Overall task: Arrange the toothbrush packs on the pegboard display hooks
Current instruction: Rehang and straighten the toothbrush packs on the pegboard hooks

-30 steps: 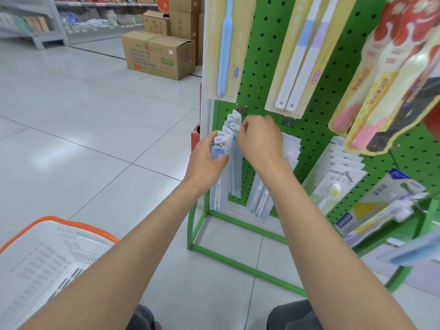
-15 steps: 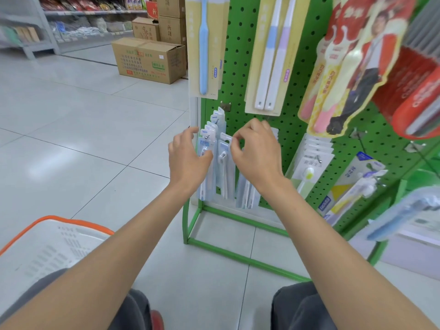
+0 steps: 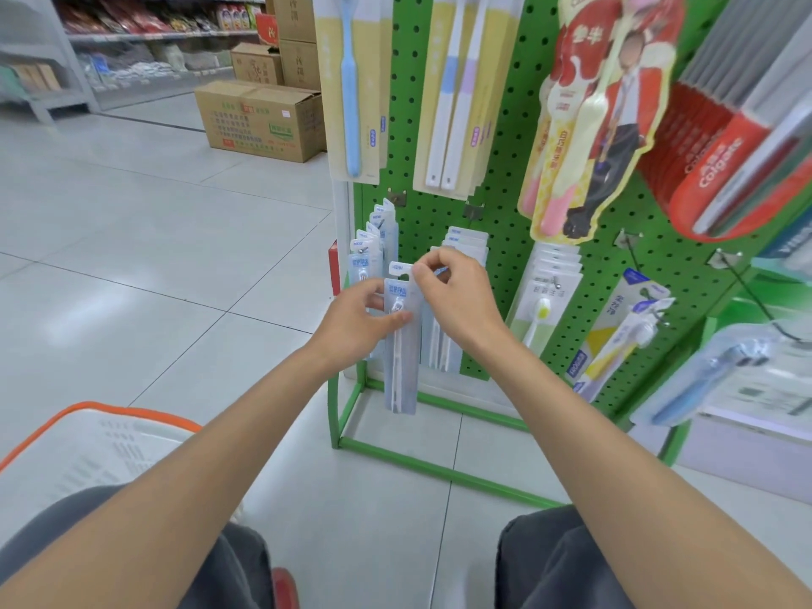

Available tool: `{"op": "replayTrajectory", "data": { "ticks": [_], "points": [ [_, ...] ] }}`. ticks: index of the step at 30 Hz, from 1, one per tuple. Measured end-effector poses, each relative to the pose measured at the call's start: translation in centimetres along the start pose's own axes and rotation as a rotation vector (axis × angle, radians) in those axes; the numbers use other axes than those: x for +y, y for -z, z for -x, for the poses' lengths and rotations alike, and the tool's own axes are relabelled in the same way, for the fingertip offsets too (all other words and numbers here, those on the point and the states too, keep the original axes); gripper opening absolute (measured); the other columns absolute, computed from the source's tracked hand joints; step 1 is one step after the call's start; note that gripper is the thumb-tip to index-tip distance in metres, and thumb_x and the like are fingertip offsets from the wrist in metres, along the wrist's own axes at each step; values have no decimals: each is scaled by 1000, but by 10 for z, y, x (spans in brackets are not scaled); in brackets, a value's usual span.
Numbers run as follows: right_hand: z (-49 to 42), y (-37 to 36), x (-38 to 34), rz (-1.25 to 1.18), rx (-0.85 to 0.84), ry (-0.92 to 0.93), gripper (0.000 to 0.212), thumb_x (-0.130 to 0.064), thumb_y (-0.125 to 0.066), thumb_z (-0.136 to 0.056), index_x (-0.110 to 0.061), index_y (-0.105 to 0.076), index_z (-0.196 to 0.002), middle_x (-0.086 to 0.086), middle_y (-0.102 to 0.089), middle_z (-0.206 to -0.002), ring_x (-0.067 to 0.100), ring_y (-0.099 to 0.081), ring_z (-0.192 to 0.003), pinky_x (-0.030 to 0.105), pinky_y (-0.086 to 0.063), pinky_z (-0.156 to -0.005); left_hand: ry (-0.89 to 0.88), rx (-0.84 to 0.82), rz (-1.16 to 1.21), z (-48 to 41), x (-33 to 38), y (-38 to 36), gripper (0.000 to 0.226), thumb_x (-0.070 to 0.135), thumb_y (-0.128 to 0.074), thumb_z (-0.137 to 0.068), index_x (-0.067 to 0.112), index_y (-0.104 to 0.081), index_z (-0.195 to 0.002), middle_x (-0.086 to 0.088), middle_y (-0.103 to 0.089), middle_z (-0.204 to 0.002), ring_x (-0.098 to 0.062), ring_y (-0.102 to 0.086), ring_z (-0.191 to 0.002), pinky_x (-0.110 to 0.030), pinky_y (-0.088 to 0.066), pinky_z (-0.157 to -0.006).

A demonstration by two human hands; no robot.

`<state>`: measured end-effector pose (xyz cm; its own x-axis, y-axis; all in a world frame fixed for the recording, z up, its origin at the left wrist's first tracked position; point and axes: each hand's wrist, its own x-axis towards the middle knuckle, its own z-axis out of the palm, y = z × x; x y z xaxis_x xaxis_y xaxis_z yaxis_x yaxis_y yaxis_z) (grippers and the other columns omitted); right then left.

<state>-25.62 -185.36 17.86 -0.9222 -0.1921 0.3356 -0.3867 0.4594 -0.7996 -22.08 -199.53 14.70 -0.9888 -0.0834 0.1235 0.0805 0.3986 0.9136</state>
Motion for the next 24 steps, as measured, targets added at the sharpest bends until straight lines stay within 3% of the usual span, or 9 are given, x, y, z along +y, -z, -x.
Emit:
{"op": "replayTrajectory", "data": {
  "ticks": [3,8,12,16,19,22,24],
  "points": [
    [2,1,0,-41,19,-10,23,-37,-66,-89,-19,-57,-76,-8,-59,-73,5,-45,-59,21,-39,-57,-26,-19,9,2,6,-2,19,25,-72,-88,28,-64,-105,9,-66,-90,-7,-61,-84,-25,-50,-74],
    [-3,1,2,-158,79,-28,25,-31,-66,-91,-16,-56,-73,-8,-50,-63,6,-42,-56,19,-37,-57,4,-57,14,0,7,2,28,26,-76,-84,27,-65,-110,4,-69,-98,-15,-66,-90,-30,-54,-81],
    [-6,2,0,-227,64,-63,29,-31,-61,-95,-13,-55,-72,-3,-49,-61,12,-47,-59,26,-41,-59,14,-17,82,-1,11,7,15,20,-75,-85,24,-66,-96,3,-70,-91,-8,-64,-76,-17,-47,-64],
    [-4,-4,3,-202,-104,-164,42,-36,-50,-100,-3,-62,-77,0,-56,-62,6,-52,-52,22,-39,-56,61,53,273,-1,16,13,14,20,-71,-89,20,-67,-102,5,-71,-80,-1,-57,-56,-16,-46,-59],
    [1,-9,4,-187,-254,-193,42,-36,-47,-102,-8,-62,-75,-8,-60,-59,6,-56,-51,18,-39,-55,91,126,336,-2,16,17,18,25,-70,-90,17,-67,-106,7,-66,-70,-2,-48,-48,-21,-46,-61],
    [9,-14,7,-136,-380,-194,44,-38,-47,-102,-9,-60,-72,-12,-60,-54,8,-56,-53,21,-39,-58,116,245,328,-5,15,19,27,34,-70,-89,14,-67,-106,-2,-68,-85,2,-49,-46,-19,-43,-59],
    [13,-16,9,-132,-467,-195,44,-36,-46,-102,-9,-58,-70,-12,-61,-56,10,-56,-55,21,-39,-57,117,289,337,-6,13,21,21,36,-71,-88,19,-68,-99,-7,-71,-91,-1,-57,-57,-20,-44,-63]
  ]
}}
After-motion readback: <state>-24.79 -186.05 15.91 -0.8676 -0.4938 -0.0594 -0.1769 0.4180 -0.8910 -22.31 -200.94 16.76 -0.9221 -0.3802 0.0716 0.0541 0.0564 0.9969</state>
